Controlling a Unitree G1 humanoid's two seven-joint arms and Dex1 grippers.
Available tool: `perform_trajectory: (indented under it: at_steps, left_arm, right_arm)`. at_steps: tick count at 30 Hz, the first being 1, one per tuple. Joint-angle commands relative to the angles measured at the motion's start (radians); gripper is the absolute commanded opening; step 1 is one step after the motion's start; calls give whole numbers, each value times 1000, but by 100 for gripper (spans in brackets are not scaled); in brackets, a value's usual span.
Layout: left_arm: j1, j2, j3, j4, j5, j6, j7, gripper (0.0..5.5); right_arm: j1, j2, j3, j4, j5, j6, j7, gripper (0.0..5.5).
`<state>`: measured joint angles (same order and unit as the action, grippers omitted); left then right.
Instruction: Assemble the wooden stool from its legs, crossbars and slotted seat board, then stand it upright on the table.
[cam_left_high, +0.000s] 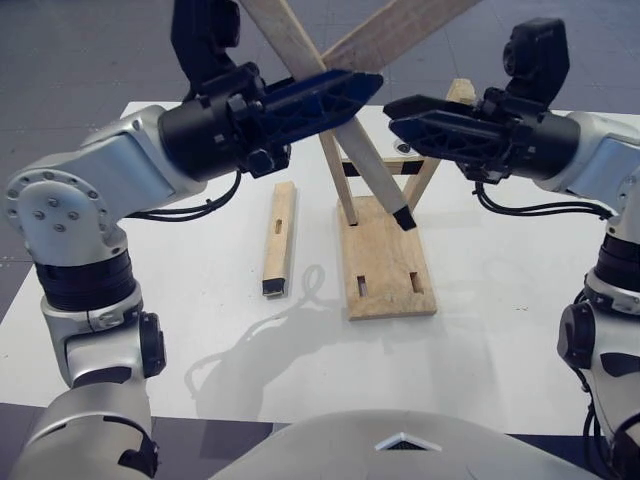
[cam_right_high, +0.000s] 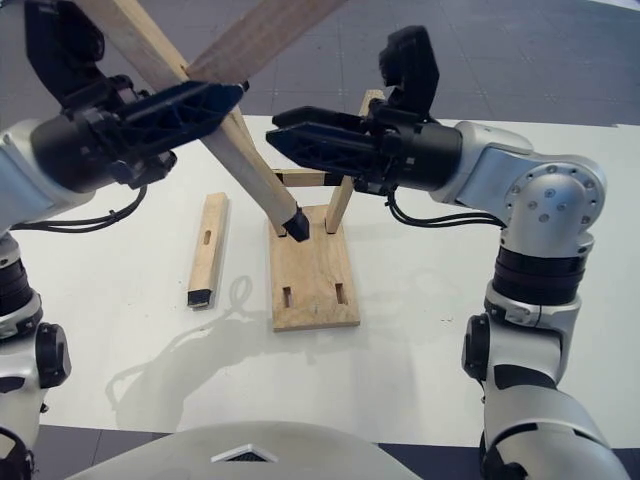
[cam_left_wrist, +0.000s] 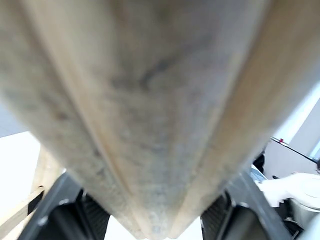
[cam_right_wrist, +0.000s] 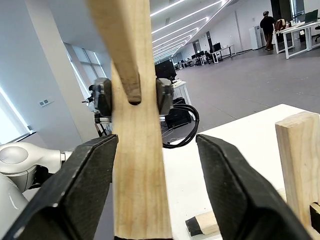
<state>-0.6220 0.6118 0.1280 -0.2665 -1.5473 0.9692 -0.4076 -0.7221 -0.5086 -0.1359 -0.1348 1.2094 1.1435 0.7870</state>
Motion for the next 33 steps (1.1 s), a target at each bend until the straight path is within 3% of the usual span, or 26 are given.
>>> perform_trajectory:
  at_steps: [1, 5, 10, 13, 18, 28, 33]
  left_arm:
    - [8, -15, -4, 36, 134, -48, -36, 204]
    - [31, -23, 1, 37, 298, -126, -80, 204]
    - [114, 43, -44, -29, 441, -146, -239, 204]
    - [187, 74, -86, -76, 549, -208, -352, 204]
    - [254, 16, -118, -67, 713, -386, -440, 204]
    - [446, -55, -247, 31, 947, -736, -707, 204]
    - [506, -99, -276, 108, 1037, -892, -751, 204]
  right_arm:
    - [-8, -10, -2, 8, -23, -14, 8, 357]
    - [31, -53, 14, -21, -49, -11, 67, 426]
    - [144, -202, 96, -82, -186, -63, 208, 507]
    - [205, -295, 161, -85, -310, -130, 276, 508]
    - [341, -454, 363, -57, -654, -364, 354, 508]
    - [409, -447, 427, -29, -834, -473, 375, 508]
    - [426, -436, 426, -54, -852, -464, 368, 508]
